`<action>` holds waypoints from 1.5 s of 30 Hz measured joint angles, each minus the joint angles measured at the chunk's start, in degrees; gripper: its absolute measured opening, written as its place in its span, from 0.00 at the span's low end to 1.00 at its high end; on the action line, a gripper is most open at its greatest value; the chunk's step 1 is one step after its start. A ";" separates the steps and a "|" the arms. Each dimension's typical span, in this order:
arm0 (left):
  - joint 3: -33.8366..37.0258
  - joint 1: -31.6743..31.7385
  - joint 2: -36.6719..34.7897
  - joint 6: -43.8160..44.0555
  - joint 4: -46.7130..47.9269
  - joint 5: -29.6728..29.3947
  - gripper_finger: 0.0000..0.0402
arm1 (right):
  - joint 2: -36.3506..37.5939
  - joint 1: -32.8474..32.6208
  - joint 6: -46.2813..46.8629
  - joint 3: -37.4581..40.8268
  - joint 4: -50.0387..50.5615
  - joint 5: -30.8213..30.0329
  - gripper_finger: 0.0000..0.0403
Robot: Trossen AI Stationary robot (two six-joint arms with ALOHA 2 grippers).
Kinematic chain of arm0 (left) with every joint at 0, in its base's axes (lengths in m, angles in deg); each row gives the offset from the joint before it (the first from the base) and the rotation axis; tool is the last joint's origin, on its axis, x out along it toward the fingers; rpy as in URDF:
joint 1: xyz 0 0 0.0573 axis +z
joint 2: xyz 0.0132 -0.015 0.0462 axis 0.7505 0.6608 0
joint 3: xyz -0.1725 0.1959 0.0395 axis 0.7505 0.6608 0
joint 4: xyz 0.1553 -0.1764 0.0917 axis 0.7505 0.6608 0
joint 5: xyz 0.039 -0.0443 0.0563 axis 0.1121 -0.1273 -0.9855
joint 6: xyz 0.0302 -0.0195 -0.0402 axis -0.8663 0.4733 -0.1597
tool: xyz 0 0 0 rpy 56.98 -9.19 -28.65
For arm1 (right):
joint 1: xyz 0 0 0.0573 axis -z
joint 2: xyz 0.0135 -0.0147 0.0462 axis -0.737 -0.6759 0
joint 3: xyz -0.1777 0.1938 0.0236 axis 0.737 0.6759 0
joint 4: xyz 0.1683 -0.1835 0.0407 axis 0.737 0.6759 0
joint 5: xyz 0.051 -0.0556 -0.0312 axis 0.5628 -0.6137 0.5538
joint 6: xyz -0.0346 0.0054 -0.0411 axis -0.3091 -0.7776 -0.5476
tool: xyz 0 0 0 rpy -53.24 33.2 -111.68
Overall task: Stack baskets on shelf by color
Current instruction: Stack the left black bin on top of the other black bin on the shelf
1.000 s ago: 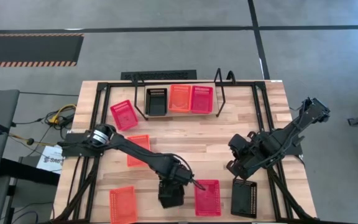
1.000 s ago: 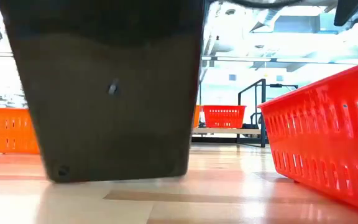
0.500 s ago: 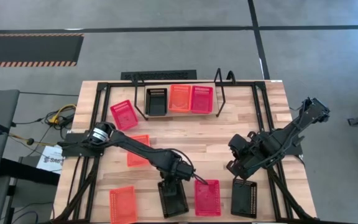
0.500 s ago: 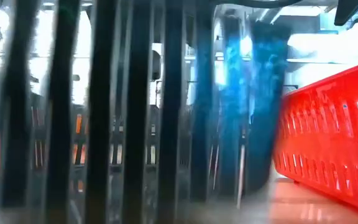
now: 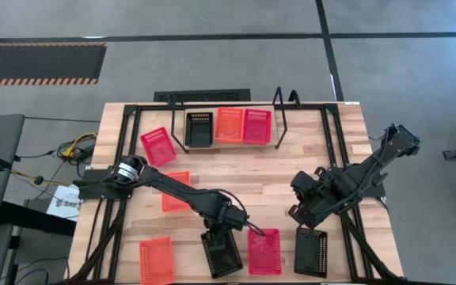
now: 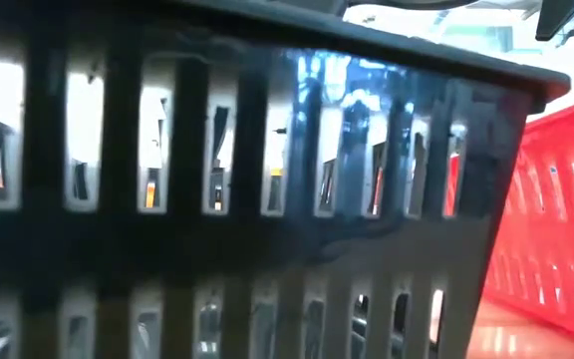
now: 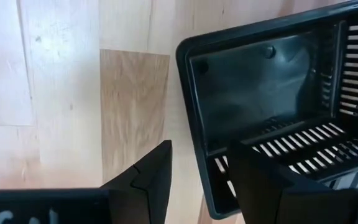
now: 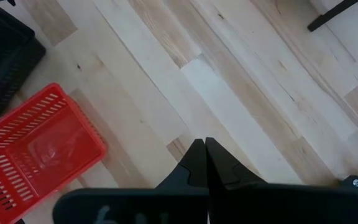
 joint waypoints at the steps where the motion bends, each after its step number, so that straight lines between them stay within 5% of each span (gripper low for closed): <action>1: 0.00 0.04 0.00 0.00 -0.13 0.00 0.35 | 0.01 0.00 -0.02 0.00 0.00 0.00 0.00; 18: 0.06 0.48 3.17 2.05 -2.83 -1.58 0.33 | -0.01 0.00 -1.09 0.00 -0.09 0.02 0.00; 22: 0.13 0.47 4.42 1.96 -2.07 -1.09 0.24 | 0.00 0.00 -1.09 0.00 -0.04 0.02 0.00; 26: 0.07 0.67 4.01 1.91 -2.47 -0.51 0.05 | -0.01 0.00 -1.09 0.00 -0.04 0.02 0.00; 29: -0.66 0.99 2.86 1.08 -1.13 0.11 0.01 | 0.00 0.00 -1.08 0.00 0.10 0.02 0.00; 33: -6.65 1.28 2.71 -3.04 10.00 -0.56 0.00 | -0.01 0.00 -1.07 0.00 0.04 0.02 0.00; 38: -18.95 2.41 2.71 -8.59 27.97 -8.73 0.00 | 0.01 0.00 -1.04 0.00 -0.09 0.02 0.00; 45: -32.11 7.94 -1.06 -15.58 27.89 -18.53 0.00 | -0.01 0.02 -1.03 0.00 -0.32 -1.05 0.00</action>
